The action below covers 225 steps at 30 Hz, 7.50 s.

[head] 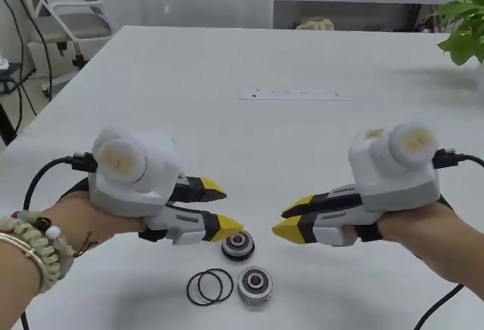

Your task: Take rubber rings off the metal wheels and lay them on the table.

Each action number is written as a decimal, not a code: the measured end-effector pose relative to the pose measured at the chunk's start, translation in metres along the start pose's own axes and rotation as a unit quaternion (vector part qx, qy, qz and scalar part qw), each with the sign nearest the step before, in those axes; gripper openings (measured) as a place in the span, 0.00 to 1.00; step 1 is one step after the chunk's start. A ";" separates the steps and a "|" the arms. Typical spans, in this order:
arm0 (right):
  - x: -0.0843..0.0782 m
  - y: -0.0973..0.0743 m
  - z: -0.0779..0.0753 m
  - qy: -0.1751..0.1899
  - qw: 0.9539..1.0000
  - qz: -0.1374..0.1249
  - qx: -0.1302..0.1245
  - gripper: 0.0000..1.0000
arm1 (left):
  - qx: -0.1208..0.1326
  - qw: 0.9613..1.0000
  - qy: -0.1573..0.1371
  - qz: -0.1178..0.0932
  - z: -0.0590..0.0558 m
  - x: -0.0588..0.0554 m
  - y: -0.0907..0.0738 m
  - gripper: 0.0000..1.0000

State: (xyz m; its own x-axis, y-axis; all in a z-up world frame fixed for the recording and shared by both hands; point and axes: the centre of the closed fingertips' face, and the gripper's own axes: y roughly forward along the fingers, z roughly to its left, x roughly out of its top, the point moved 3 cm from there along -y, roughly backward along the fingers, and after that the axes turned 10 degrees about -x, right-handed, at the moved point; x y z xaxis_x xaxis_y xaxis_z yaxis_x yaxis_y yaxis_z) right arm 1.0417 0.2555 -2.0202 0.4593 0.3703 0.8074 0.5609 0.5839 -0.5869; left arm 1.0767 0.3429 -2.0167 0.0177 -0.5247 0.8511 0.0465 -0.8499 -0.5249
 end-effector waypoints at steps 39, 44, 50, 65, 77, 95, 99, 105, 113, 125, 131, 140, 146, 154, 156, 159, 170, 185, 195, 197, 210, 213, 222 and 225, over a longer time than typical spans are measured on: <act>-0.026 0.017 0.008 -0.014 0.999 0.052 0.004 0.14 | -0.031 0.999 -0.017 0.006 -0.020 -0.013 0.031 0.08; -0.030 0.020 0.006 -0.014 0.998 0.054 -0.006 0.17 | -0.032 0.999 -0.016 0.002 -0.023 -0.010 0.037 0.08; -0.029 0.024 0.008 -0.015 0.999 0.047 -0.011 0.21 | -0.033 0.999 -0.016 -0.004 -0.023 -0.009 0.038 0.08; -0.030 0.027 0.011 -0.014 0.999 0.037 -0.001 0.16 | -0.032 0.999 -0.021 -0.013 -0.023 -0.009 0.039 0.08; -0.032 0.025 0.008 -0.050 0.998 0.046 -0.004 0.01 | -0.029 0.999 -0.024 -0.014 -0.023 -0.009 0.039 0.08; -0.024 0.017 -0.010 0.207 0.978 0.018 -0.009 0.00 | -0.028 0.999 -0.022 -0.017 -0.023 -0.008 0.040 0.07; -0.022 0.018 -0.006 0.200 0.980 0.020 -0.012 0.00 | -0.028 0.999 -0.013 -0.013 -0.023 -0.008 0.040 0.07; -0.020 0.018 -0.006 0.222 0.975 0.018 -0.007 0.00 | -0.027 0.999 -0.014 -0.015 -0.023 -0.008 0.040 0.07; -0.017 0.018 -0.002 0.221 0.975 0.018 -0.003 0.00 | -0.026 0.999 -0.015 -0.016 -0.023 -0.009 0.040 0.07; -0.011 0.018 0.004 0.195 0.981 0.013 0.006 0.00 | -0.028 0.999 -0.017 -0.018 -0.023 -0.009 0.040 0.07; 0.006 0.017 0.012 0.182 0.983 -0.027 0.019 0.00 | -0.024 0.999 -0.012 -0.018 -0.023 -0.008 0.041 0.07; -0.010 0.018 0.003 0.206 0.979 0.006 -0.005 0.00 | -0.022 0.999 -0.021 -0.020 -0.023 -0.008 0.041 0.07; -0.017 0.020 0.000 0.208 0.978 0.019 -0.013 0.00 | -0.022 0.999 -0.023 -0.005 -0.023 -0.006 0.042 0.07; -0.016 0.020 0.000 0.210 0.977 0.019 -0.009 0.00 | -0.029 0.999 0.002 0.023 -0.022 -0.005 0.040 0.09; -0.015 0.020 0.000 0.212 0.977 0.017 -0.008 0.00 | -0.032 0.999 0.005 0.026 -0.021 -0.005 0.038 0.12; -0.014 0.019 -0.001 0.216 0.976 0.015 -0.008 0.00 | -0.043 0.999 0.003 0.020 -0.023 0.000 0.035 0.17; -0.004 0.014 -0.007 0.232 0.973 -0.006 -0.012 0.00 | -0.062 0.998 0.019 0.008 -0.031 0.024 0.016 0.47; 0.011 0.012 0.001 0.217 0.976 -0.023 0.007 0.00 | -0.045 0.997 0.050 -0.027 -0.046 0.075 -0.027 0.66; 0.016 0.013 0.011 0.214 0.976 -0.026 0.027 0.00 | -0.041 0.998 0.041 -0.016 -0.075 0.058 -0.063 0.84; 0.017 0.014 0.012 0.210 0.977 -0.026 0.031 0.00 | -0.036 0.998 0.039 -0.016 -0.077 0.054 -0.069 0.83; 0.018 0.016 0.026 0.198 0.978 -0.021 0.057 0.00 | 0.007 1.000 -0.017 -0.009 -0.082 0.011 -0.094 0.84; 0.018 0.017 0.032 0.194 0.978 -0.019 0.068 0.00 | 0.021 0.999 -0.035 -0.012 -0.081 0.002 -0.094 0.83; 0.013 0.023 0.058 0.173 0.978 -0.005 0.113 0.00 | 0.030 0.997 -0.064 -0.008 -0.089 -0.022 -0.081 0.84; 0.009 0.025 0.065 0.163 0.979 0.004 0.122 0.00 | 0.012 0.997 -0.072 0.002 -0.096 -0.026 -0.077 0.83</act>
State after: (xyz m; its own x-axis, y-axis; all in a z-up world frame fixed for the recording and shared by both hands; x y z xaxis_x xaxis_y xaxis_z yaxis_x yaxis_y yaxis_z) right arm 1.0157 0.3205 -2.0237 0.6811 0.1488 0.7169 0.3936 0.7512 -0.5299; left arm 0.9763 0.4172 -1.9997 0.1610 -0.5135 0.8429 0.0699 -0.8459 -0.5287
